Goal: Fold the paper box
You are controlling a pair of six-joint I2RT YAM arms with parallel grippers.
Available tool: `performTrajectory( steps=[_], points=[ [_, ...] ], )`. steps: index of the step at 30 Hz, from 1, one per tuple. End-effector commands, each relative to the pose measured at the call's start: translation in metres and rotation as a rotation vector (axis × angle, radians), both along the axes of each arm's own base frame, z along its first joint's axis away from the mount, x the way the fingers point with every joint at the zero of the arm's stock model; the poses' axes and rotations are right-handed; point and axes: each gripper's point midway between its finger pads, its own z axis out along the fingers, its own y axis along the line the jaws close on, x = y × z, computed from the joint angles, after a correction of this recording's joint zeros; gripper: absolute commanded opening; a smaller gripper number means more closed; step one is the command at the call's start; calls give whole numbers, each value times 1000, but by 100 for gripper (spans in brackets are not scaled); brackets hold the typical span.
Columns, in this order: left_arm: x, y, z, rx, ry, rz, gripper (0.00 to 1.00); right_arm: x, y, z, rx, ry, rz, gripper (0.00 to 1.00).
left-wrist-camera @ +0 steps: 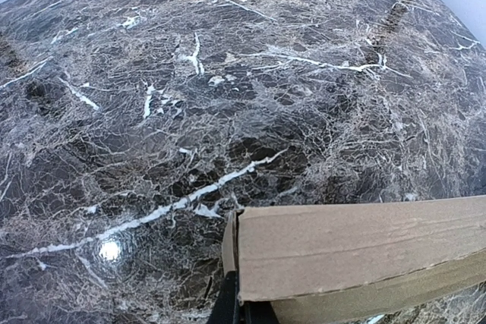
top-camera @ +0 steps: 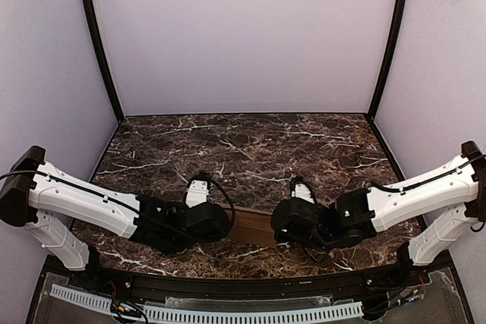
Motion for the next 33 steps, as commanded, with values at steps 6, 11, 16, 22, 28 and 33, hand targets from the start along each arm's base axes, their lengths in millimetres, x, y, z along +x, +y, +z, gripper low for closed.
performTrajectory(
  steps=[6, 11, 16, 22, 28, 33],
  points=[
    [-29, 18, -50, 125, 177, -38, 0, -20, -11, -22, -77, 109, 92, 24],
    [-25, 22, -49, 136, 167, 8, 0, -13, -14, 4, -27, 66, 107, 33],
    [-18, 37, -37, 161, 134, 139, 0, -7, -29, 25, -6, 41, 111, 38],
    [-12, 36, -26, 132, 105, 220, 0, 5, -51, 35, -21, 5, 101, 42],
    [-8, 34, -16, 91, 81, 281, 0, 22, -49, 44, -47, -40, 189, 42],
    [-4, 26, -9, 91, 69, 298, 0, 31, -24, 62, 16, -95, 345, 37]
  ],
)
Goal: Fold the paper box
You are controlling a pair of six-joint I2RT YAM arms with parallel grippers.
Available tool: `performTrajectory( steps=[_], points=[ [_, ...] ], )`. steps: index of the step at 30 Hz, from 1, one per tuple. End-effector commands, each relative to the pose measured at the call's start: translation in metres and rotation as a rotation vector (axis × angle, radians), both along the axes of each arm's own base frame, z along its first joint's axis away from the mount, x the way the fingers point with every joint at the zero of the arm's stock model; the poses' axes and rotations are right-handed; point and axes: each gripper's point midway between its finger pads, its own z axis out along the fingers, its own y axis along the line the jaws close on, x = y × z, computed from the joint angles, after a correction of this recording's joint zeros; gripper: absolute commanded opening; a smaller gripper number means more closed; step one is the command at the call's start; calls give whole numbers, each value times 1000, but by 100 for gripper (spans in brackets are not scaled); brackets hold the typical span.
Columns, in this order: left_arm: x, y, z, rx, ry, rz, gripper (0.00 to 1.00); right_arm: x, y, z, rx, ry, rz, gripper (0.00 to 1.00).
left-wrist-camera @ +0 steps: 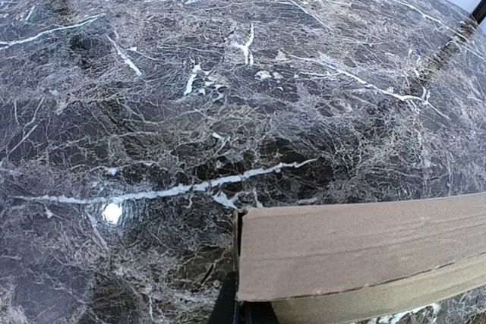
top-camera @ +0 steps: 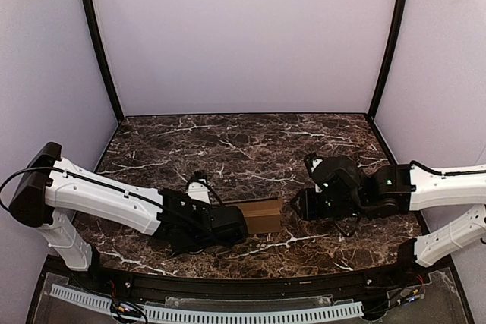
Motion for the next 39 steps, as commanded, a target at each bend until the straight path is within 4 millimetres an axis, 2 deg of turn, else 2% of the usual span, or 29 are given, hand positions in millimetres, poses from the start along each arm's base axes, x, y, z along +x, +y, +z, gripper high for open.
performTrajectory(
  steps=[1, 6, 9, 15, 23, 28, 34, 39],
  points=[
    [-6, 15, -14, 117, 57, 35, 0, 6, 29, 20, 64, -60, 193, 36],
    [-4, 15, -13, 169, 56, 75, 0, 16, 36, 24, 73, -76, 257, 27],
    [-3, 11, -13, 183, 57, 94, 0, 22, 35, 22, 79, -74, 267, 26],
    [-2, 6, -13, 223, 62, 98, 0, 40, 31, 29, 119, -103, 202, 25],
    [-1, 4, -15, 236, 65, 91, 0, 60, 33, 21, 82, -117, 152, 11],
    [-2, 4, -16, 246, 72, 89, 0, 64, 38, 15, 70, -112, 167, 9],
    [-3, 6, -15, 256, 75, 92, 0, 60, 41, 3, 80, -80, 174, 11],
    [-3, 7, -14, 259, 76, 95, 0, 57, 41, -7, 80, -52, 176, 2]
  ],
)
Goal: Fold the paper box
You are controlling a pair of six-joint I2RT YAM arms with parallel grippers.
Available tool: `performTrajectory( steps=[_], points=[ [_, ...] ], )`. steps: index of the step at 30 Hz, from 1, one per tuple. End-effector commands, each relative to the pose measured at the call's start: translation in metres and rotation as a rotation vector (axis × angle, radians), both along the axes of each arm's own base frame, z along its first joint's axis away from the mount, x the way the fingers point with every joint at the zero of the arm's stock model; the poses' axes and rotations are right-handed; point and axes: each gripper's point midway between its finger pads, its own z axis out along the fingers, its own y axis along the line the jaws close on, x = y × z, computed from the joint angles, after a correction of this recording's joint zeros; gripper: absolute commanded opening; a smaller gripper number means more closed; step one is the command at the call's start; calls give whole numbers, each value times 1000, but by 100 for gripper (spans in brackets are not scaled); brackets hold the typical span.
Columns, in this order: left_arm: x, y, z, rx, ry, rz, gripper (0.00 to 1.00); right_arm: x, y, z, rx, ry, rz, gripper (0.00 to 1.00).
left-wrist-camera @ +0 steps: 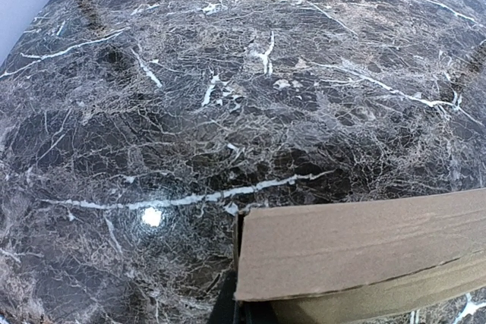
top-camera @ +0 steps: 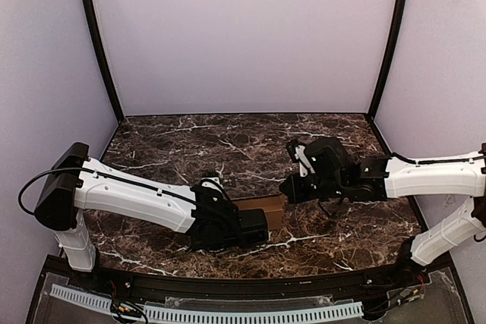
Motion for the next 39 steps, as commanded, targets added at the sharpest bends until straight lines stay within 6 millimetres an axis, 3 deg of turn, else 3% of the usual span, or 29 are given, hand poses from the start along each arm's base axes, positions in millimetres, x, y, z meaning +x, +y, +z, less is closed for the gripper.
performTrajectory(
  steps=[1, 19, 23, 27, 32, 35, 39],
  points=[
    [-9, 17, -15, 92, 75, 19, 0, 1, 5, -5, 24, 18, 8, 0],
    [-12, 20, -18, 107, 90, 27, 0, -35, -4, -53, -33, 128, -11, 0],
    [-12, 21, -19, 112, 95, 26, 0, -36, -1, -45, 1, 124, -30, 0],
    [-13, 22, -20, 120, 99, 24, 0, -28, -6, -23, 33, 72, -73, 6],
    [-13, 24, -19, 129, 99, 29, 0, -22, -21, 5, 43, 9, -119, 30],
    [-13, 26, -19, 132, 98, 34, 0, -27, -29, 6, 40, 7, -115, 33],
    [-13, 26, -18, 132, 95, 34, 0, -39, -30, -8, 57, 33, -68, 32]
  ],
)
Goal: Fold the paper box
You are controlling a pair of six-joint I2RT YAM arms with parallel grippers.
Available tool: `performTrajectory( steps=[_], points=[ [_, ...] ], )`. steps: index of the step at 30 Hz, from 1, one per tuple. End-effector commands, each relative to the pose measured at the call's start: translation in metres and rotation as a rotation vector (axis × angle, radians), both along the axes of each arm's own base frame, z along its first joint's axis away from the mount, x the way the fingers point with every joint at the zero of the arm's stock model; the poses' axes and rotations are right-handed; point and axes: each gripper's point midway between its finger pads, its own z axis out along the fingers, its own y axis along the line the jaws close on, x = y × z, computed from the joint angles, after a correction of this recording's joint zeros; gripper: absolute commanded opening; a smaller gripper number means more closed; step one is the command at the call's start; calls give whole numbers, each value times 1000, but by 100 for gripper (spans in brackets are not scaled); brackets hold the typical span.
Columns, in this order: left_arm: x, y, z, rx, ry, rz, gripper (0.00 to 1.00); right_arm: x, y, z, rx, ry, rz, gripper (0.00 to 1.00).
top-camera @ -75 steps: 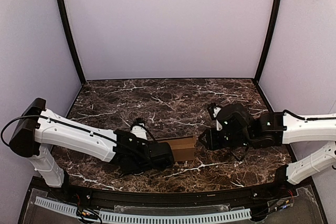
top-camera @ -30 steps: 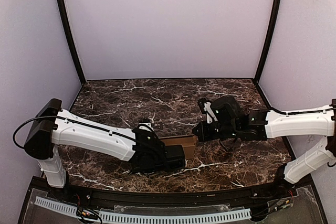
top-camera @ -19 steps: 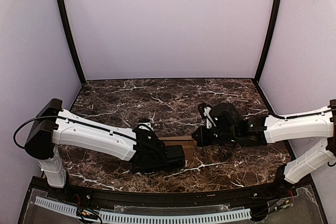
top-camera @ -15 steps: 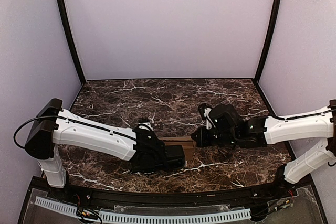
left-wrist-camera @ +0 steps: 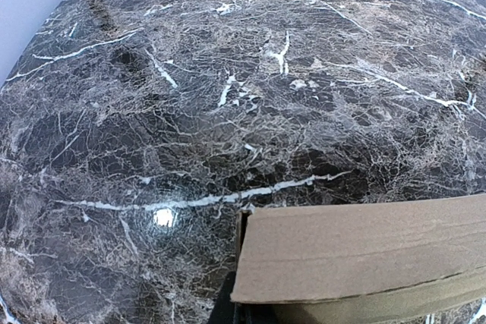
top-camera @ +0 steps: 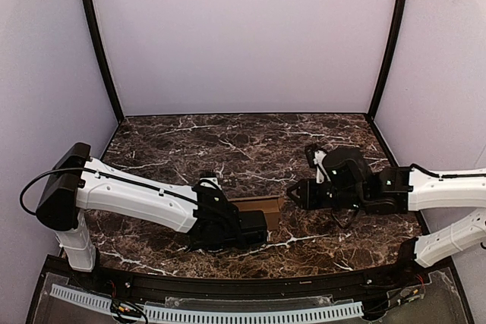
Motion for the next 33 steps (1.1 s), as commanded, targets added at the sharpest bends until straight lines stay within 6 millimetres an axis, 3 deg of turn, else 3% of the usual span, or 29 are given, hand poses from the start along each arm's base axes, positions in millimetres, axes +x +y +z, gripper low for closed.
performTrajectory(
  steps=[1, 6, 19, 33],
  points=[
    [-11, 17, -17, 91, 88, 18, 0, -14, -8, -26, -32, 29, 39, 31],
    [-11, 17, -17, 94, 85, 18, 0, -15, -3, -35, -25, 7, 72, 26],
    [-11, 19, -15, 106, 81, 22, 0, -4, 27, -23, -32, -42, 130, 23],
    [-9, 18, -15, 110, 76, 17, 0, 4, 33, -24, -70, -54, 115, 17]
  ],
)
